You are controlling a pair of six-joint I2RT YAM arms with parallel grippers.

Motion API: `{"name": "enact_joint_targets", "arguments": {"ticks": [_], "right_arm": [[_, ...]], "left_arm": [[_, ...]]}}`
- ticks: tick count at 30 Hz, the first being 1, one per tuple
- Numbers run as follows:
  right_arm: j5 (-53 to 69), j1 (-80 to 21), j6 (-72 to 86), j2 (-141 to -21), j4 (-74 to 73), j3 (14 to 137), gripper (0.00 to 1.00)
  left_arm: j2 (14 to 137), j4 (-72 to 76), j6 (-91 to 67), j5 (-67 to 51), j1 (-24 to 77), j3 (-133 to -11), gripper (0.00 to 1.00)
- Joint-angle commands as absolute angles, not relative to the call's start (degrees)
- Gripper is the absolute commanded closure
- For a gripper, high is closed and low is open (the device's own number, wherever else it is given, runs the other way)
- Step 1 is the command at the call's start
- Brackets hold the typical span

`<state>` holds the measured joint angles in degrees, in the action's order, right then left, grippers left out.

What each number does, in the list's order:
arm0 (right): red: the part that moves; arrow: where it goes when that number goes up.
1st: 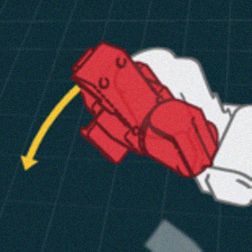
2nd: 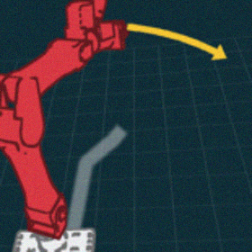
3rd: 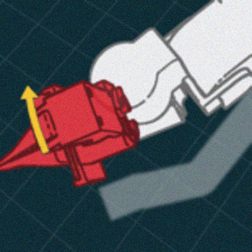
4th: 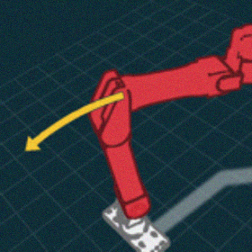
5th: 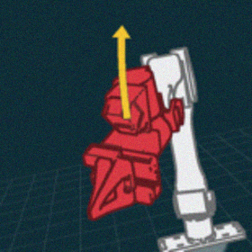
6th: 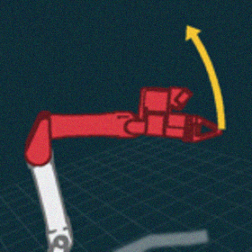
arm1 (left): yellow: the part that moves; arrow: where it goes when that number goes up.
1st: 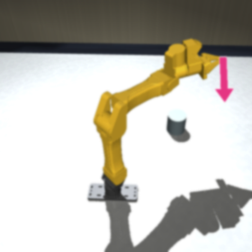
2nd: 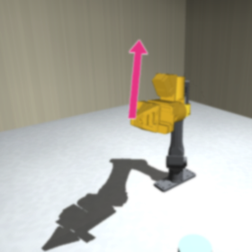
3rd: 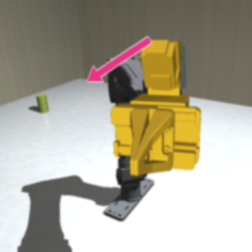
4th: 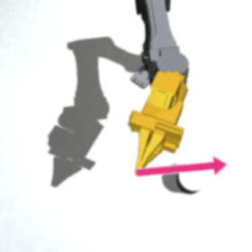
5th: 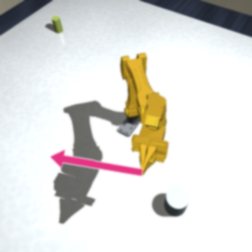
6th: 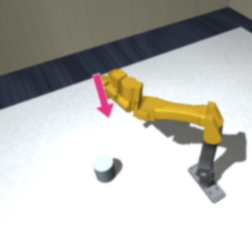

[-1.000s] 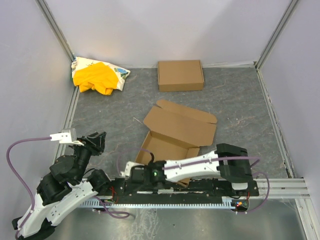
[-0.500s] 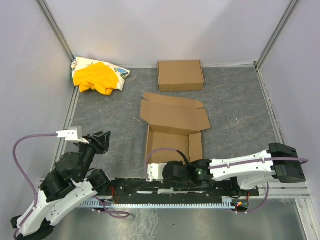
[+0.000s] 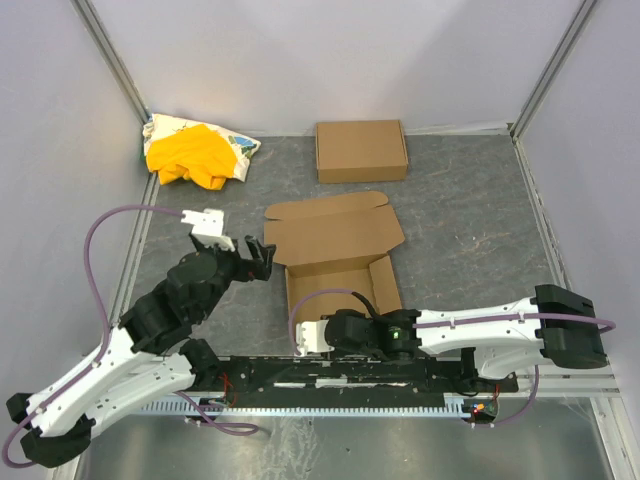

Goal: Fold the paper box

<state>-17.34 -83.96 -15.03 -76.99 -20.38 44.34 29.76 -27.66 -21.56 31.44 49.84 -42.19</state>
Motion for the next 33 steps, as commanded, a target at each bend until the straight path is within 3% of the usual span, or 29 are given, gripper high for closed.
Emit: {"name": "enact_joint_targets", "arguments": {"ticks": [1, 2, 3, 9, 12, 15, 18, 21, 24, 27, 33], "right_arm": [[-20.1, -83.8, -12.2, -72.0, -20.5, 46.0, 0.48], [-20.4, -83.8, -11.5, -70.1, -20.4, 45.8, 0.32], [-20.8, -83.8, -11.1, -68.1, -20.4, 45.6, 0.28], [-36.7, -80.6, -0.6, -57.9, -23.5, 46.5, 0.21], [-41.7, -70.4, 8.8, -55.1, -28.2, 50.1, 0.21], [-36.2, -57.0, 15.0, -55.6, -31.2, 54.8, 0.29], [-26.0, -41.6, 22.3, -60.8, -32.8, 59.9, 0.34], [-10.9, -29.4, 26.1, -68.1, -33.8, 63.4, 0.3], [-4.2, -27.8, 25.4, -73.6, -39.0, 65.5, 0.24], [4.7, -28.2, 25.8, -71.5, -35.9, 57.6, 0.2], [10.1, -30.2, 29.4, -63.4, -30.3, 42.3, 0.24]], "left_arm": [[37.7, -21.8, -20.8, 24.6, 49.6, -49.5, 0.01], [39.6, -21.1, -21.3, 23.7, 49.6, -50.7, 0.01], [41.5, -20.4, -21.8, 23.2, 49.5, -51.9, 0.01], [52.9, -20.2, -24.1, 25.5, 46.3, -59.7, 0.04], [57.6, -20.3, -26.9, 15.2, 35.8, -62.4, 0.12], [62.8, -19.4, -31.4, 1.8, 22.5, -62.7, 0.25], [67.0, -20.3, -32.5, 0.9, 17.4, -62.4, 0.4], [67.9, -20.5, -32.5, 2.0, 17.2, -60.6, 0.4], [64.4, -18.5, -31.6, 2.6, 17.2, -56.6, 0.34], [58.8, -16.5, -30.4, 4.4, 17.2, -52.4, 0.33], [47.2, -14.3, -28.2, 7.5, 17.2, -43.8, 0.32]]}}
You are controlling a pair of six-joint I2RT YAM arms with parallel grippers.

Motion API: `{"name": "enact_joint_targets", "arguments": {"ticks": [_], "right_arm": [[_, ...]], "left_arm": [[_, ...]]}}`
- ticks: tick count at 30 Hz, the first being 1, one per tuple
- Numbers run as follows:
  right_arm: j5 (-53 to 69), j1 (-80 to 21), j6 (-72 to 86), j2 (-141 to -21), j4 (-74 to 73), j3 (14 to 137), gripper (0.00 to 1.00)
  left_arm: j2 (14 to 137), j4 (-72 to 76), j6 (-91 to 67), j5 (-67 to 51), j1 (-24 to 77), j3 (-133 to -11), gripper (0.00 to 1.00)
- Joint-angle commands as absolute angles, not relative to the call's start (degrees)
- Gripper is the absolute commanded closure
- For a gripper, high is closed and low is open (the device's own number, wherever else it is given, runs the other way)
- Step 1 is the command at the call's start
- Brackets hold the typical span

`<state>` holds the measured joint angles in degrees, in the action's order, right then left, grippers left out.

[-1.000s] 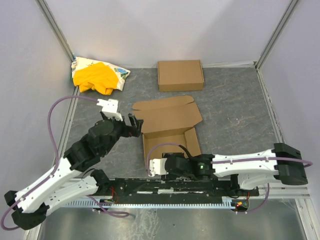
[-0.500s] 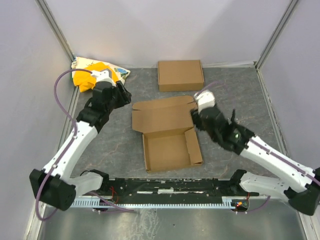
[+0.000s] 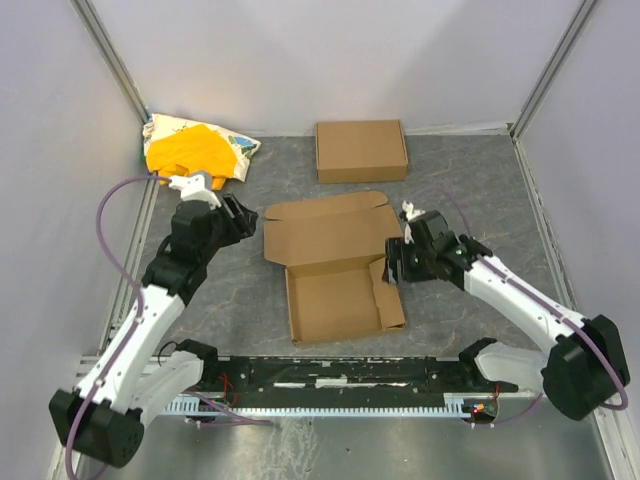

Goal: Fold the paper box

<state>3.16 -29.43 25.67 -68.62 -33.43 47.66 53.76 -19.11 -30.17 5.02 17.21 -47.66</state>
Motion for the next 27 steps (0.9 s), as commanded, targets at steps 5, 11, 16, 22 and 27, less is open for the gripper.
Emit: {"name": "enact_joint_targets", "arguments": {"ticks": [5, 11, 16, 22, 27], "right_arm": [[10.1, -30.9, 29.5, -64.8, -29.2, 39.4, 0.31], [7.2, -34.1, 29.8, -71.7, -28.6, 42.9, 0.45], [-0.8, -37.1, 30.8, -77.3, -32.3, 46.1, 0.66], [-17.4, -42.8, 32.8, -81.7, -39.6, 50.2, 0.86], [-26.6, -46.2, 35.3, -86.7, -43.9, 52.7, 0.96]], "left_arm": [[42.1, -12.8, -28.1, 8.8, 17.2, -38.9, 0.32], [41.0, -14.1, -27.4, 8.1, 17.2, -39.2, 0.31], [39.7, -14.5, -27.3, 8.1, 17.2, -38.9, 0.31], [39.2, -14.4, -27.2, 7.4, 17.2, -38.7, 0.31], [39.6, -14.1, -27.3, 6.2, 17.3, -38.6, 0.31]]}}
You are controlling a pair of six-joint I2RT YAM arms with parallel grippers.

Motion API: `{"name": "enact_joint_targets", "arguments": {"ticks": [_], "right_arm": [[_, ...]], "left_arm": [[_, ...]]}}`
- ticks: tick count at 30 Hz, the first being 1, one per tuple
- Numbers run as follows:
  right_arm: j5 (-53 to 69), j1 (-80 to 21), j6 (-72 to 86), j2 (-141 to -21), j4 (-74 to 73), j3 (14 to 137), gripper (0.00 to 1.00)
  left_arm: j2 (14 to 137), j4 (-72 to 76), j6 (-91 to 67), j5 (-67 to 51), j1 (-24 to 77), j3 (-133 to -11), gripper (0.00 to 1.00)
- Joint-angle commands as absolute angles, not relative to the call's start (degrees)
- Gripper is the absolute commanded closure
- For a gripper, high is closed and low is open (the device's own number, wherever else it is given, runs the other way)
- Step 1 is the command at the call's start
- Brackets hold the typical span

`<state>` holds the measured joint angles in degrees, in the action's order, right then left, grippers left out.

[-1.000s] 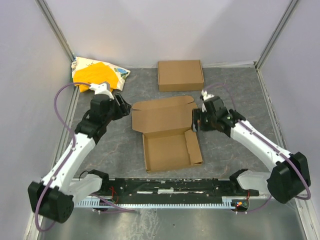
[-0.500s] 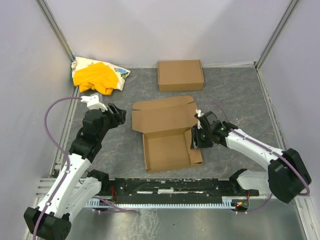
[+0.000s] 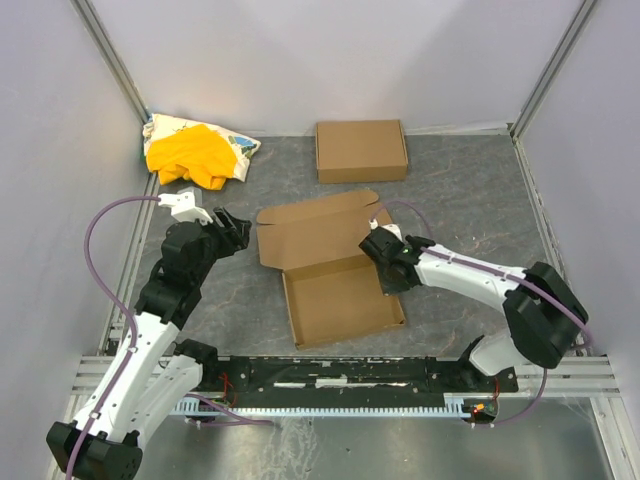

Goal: Fold the paper box

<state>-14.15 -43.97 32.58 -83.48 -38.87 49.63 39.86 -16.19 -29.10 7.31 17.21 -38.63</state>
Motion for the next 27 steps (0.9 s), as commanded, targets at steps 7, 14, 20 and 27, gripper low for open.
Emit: {"name": "enact_joint_targets", "arguments": {"ticks": [7, 14, 20, 27], "right_arm": [[-35.6, -48.1, 40.8, -90.1, -46.6, 52.8, 0.99], [-33.2, -48.1, 40.4, -90.0, -44.0, 52.2, 0.42], [-32.0, -47.9, 38.9, -89.6, -41.4, 53.2, 0.29], [-31.4, -46.2, 38.0, -95.7, -39.3, 56.9, 0.55]], "left_arm": [[39.4, -14.2, -27.2, 5.9, 17.2, -38.5, 0.31], [39.4, -14.2, -27.1, 5.8, 17.3, -38.5, 0.31], [39.4, -14.3, -27.2, 5.6, 17.2, -38.5, 0.3], [39.1, -14.4, -27.1, 6.0, 17.2, -38.4, 0.3]]}}
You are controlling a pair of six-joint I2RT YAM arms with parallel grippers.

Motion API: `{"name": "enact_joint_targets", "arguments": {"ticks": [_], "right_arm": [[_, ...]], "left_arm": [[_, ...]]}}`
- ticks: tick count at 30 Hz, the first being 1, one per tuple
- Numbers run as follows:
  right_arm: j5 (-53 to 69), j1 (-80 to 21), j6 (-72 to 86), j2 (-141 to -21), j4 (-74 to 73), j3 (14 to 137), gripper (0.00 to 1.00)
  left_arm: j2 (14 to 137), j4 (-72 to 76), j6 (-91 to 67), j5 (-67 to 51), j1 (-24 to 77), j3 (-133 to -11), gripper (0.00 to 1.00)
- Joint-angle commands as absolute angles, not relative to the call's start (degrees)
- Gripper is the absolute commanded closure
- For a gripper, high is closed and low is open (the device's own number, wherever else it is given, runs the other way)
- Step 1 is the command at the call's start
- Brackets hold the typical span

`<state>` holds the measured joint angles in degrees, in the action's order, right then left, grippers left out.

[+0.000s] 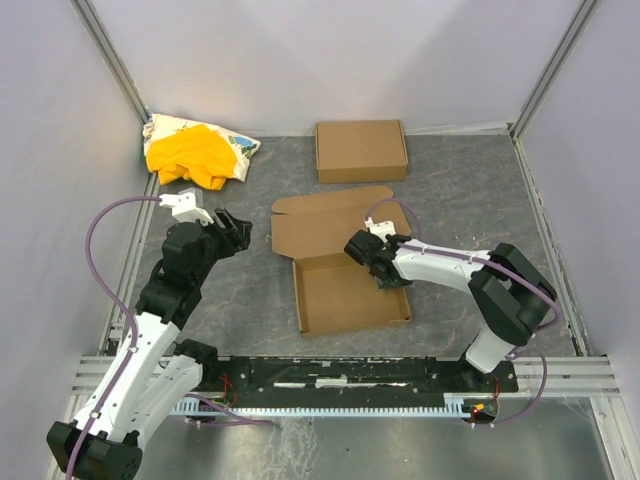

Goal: Fold the paper box

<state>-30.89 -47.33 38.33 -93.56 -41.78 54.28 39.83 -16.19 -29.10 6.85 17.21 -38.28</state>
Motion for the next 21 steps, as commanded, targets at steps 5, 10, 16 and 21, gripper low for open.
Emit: {"name": "enact_joint_targets", "arguments": {"ticks": [5, 10, 16, 21], "right_arm": [[-32.1, -45.7, 39.4, -96.5, -37.1, 56.4, 0.99], [-33.1, -45.0, 40.8, -94.8, -35.8, 55.1, 0.93], [-31.2, -44.1, 40.5, -90.4, -36.1, 53.9, 0.29], [-30.1, -41.4, 39.7, -85.0, -36.9, 52.0, 0.28]], "left_arm": [[39.0, -14.4, -27.1, 5.9, 17.2, -38.3, 0.3], [39.1, -14.3, -27.1, 5.9, 17.2, -38.3, 0.29], [39.4, -14.5, -27.1, 6.2, 17.2, -38.3, 0.27], [39.7, -14.7, -26.9, 6.7, 17.2, -38.5, 0.26]]}}
